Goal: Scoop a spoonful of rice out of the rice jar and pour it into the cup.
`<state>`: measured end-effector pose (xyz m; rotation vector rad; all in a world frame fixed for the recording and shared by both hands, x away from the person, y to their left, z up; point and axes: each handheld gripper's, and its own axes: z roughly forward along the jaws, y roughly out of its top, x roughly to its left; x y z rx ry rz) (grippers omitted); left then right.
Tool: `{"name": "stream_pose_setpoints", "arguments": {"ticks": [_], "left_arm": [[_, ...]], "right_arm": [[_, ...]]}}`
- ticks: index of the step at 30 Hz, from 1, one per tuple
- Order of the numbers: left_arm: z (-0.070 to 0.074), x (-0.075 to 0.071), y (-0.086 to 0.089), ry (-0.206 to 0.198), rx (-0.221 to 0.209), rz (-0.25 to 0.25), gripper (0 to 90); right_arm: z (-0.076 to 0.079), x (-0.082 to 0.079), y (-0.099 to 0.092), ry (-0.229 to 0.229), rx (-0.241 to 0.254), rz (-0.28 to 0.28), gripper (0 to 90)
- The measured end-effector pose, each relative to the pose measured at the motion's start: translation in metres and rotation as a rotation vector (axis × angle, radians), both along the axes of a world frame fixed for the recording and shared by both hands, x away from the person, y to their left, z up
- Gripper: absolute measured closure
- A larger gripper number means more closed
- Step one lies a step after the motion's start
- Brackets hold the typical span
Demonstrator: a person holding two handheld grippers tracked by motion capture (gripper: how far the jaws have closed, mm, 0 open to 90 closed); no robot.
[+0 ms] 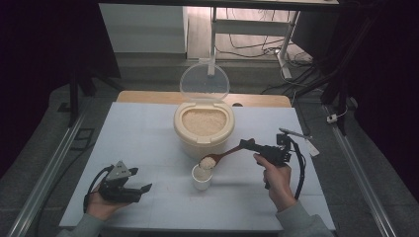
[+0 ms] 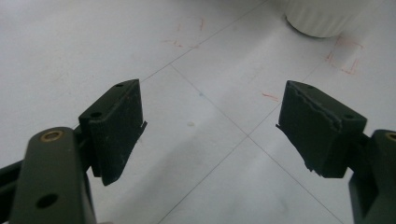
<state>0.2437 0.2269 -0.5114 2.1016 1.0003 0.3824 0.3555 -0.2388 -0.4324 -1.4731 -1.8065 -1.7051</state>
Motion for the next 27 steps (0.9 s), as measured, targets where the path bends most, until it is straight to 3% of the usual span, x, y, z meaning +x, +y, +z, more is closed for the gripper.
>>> {"name": "stream_pose_setpoints", "arguments": {"ticks": [14, 21, 27], "left_arm": [[0.000, 0.000, 0.000, 0.001, 0.002, -0.001, 21.7], [0.000, 0.000, 0.000, 0.001, 0.002, -0.001, 21.7], [0.000, 0.000, 0.000, 0.001, 0.001, 0.000, 21.7]], "right_arm": [[0.011, -0.005, 0.017, -0.097, -0.136, 0.024, 82.6], [0.016, -0.009, 0.023, -0.151, -0.179, 0.037, 82.6], [0.023, -0.015, 0.028, -0.248, -0.215, 0.067, 82.6]]}}
